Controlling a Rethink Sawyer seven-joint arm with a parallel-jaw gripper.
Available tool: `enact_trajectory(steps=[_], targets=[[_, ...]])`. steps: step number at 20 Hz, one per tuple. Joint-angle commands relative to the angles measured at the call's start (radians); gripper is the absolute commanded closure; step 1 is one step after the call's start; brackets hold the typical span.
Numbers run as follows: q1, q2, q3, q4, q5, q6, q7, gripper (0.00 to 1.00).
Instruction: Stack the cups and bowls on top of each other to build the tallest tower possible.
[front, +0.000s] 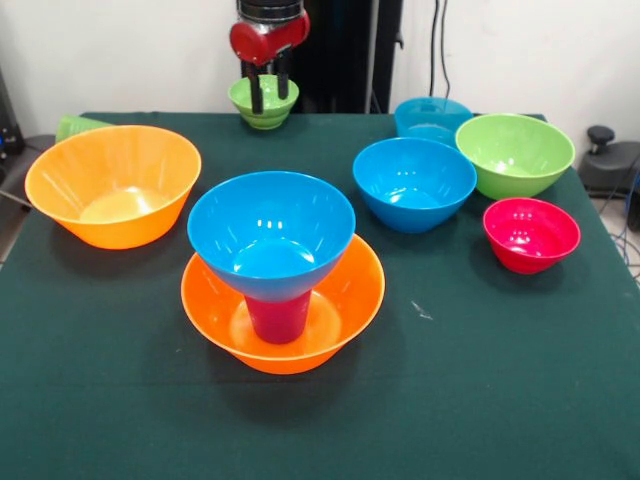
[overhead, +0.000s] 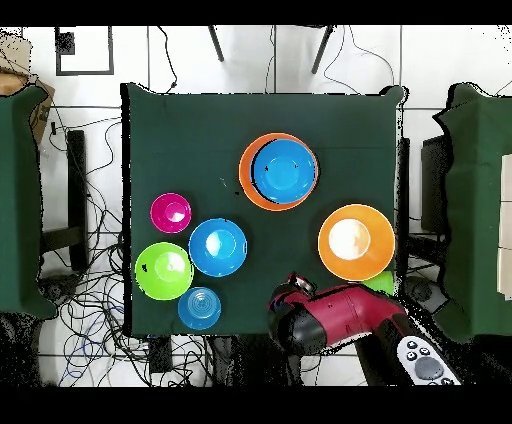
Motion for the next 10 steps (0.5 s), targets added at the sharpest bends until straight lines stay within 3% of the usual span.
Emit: enact_trajectory(steps=[1,4,10], targets=[[0.016,-0.026,0.119,-0.033,0.105,0.156,-0.012,0.0],[-0.011,-0.091,0.147,-0.004,0.2,0.142,0.038,0.0],[-0.075,-0.262,0.266,0.099,0.386,0.227,-0.048,0.0]])
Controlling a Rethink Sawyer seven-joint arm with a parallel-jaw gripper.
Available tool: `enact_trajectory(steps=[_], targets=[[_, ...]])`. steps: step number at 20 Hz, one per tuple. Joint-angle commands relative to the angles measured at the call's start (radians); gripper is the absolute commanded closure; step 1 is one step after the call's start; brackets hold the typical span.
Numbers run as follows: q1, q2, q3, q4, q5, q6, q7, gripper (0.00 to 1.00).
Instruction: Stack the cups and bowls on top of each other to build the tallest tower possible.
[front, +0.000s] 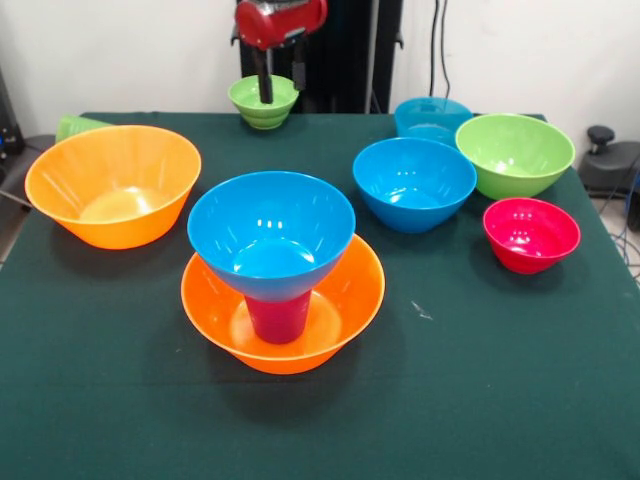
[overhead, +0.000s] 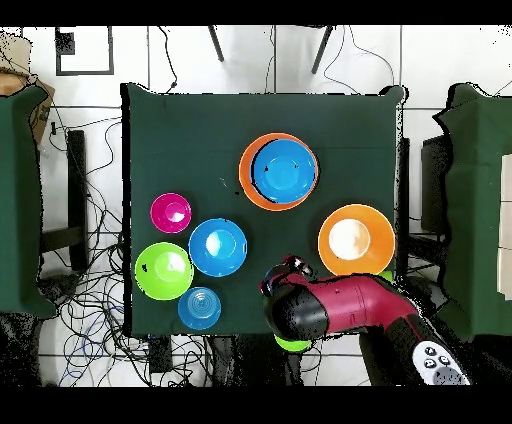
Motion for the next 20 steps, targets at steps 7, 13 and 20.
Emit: enact_trajectory(steps=[7,13,20], targets=[[0.001,-0.073,0.049,0.187,-0.005,-0.028,0.068,0.0],[-0.034,-0.025,0.019,0.192,-0.104,-0.059,0.043,0.0],[0.073,0.084,-0.132,0.099,-0.278,-0.056,0.139,0.0]])
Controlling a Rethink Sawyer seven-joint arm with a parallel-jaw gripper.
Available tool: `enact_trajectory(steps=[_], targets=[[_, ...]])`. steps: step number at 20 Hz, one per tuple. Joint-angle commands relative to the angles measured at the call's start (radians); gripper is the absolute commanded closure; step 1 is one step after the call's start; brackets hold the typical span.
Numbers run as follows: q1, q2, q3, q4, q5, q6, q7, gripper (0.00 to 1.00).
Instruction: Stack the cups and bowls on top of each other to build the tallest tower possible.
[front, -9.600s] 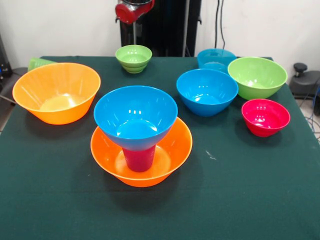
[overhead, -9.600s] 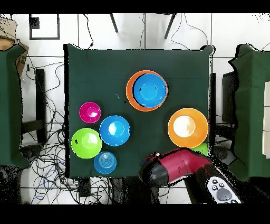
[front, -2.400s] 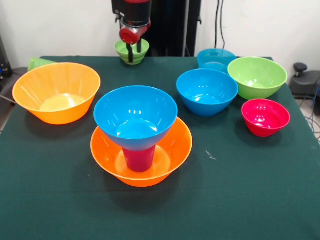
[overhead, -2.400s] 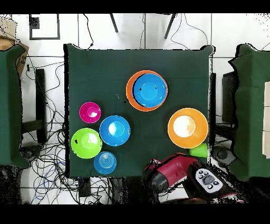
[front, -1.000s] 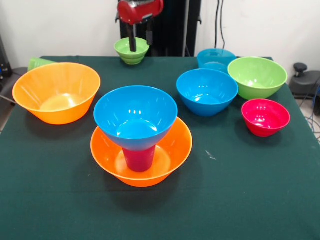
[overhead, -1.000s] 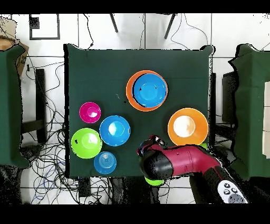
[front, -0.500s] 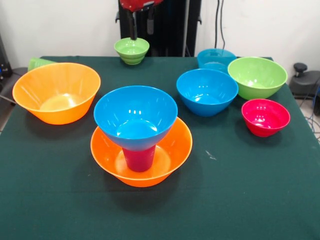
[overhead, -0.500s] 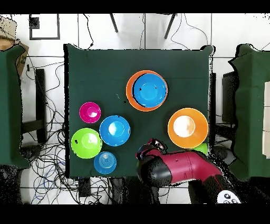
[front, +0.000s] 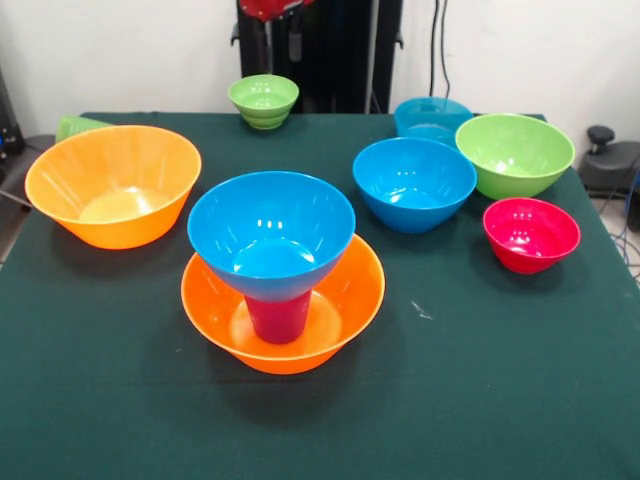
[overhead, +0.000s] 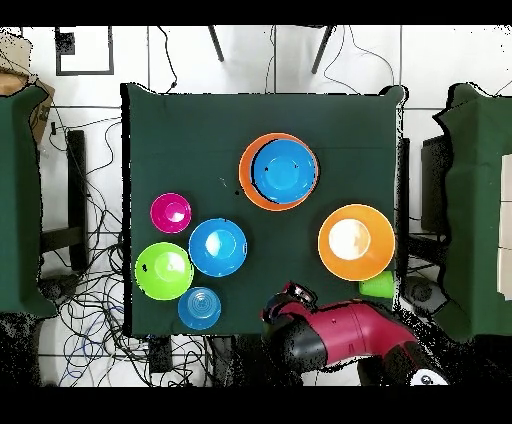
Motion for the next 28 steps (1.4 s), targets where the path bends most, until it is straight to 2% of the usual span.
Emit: enact_trajectory(steps=[1,9,13,16,21,28], targets=[[0.098,0.128,-0.122,-0.025,-0.19,-0.036,0.15,0.0],[0.12,0.213,-0.229,-0.09,-0.304,-0.018,0.163,0.0],[0.128,0.236,-0.259,-0.114,-0.328,-0.039,0.166,0.0],[0.081,0.219,-0.256,-0.088,-0.323,-0.076,0.142,0.0],[-0.041,0.16,-0.229,-0.022,-0.329,-0.072,0.054,0.0],[-0.118,0.168,-0.221,-0.015,-0.399,-0.087,0.034,0.0]])
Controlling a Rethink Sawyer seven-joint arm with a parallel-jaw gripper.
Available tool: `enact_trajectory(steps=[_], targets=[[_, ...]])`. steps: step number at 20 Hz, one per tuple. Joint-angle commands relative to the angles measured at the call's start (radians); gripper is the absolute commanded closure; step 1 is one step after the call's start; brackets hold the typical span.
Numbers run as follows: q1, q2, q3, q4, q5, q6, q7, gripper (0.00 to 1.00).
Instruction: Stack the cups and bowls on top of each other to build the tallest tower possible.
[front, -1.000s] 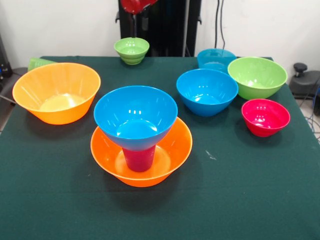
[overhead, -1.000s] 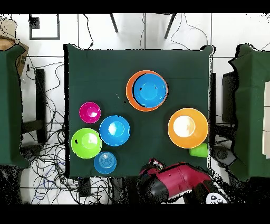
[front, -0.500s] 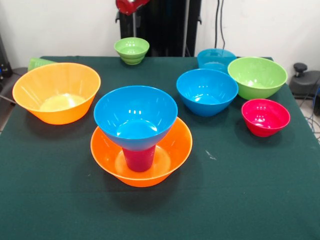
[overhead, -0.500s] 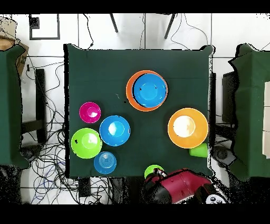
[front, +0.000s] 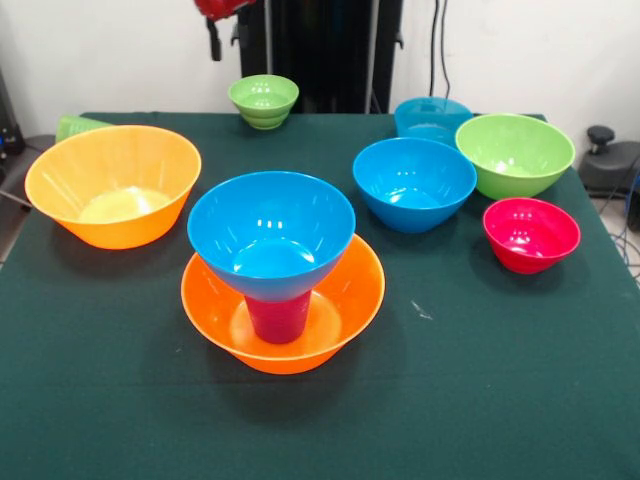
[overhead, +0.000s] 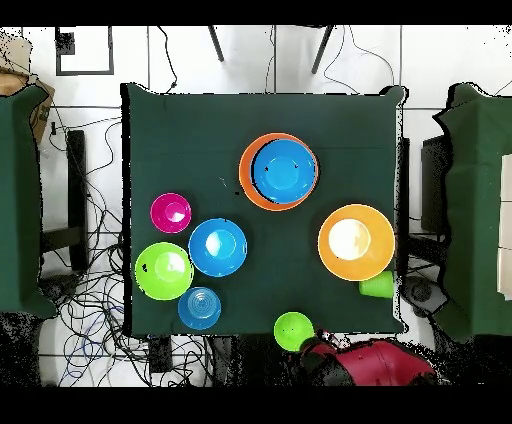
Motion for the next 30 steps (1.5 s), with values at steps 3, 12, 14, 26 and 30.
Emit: enact_trajectory(steps=[3,12,14,26,30], targets=[[-0.103,0.01,0.036,0.014,-0.136,-0.078,-0.002,0.0],[0.014,0.124,-0.135,-0.053,-0.309,-0.194,0.241,0.0],[0.047,0.163,-0.169,-0.076,-0.314,-0.213,0.273,0.0],[0.15,0.272,-0.265,-0.162,-0.277,-0.404,0.308,0.0],[0.147,0.257,-0.255,-0.155,-0.308,-0.458,0.287,0.0]])
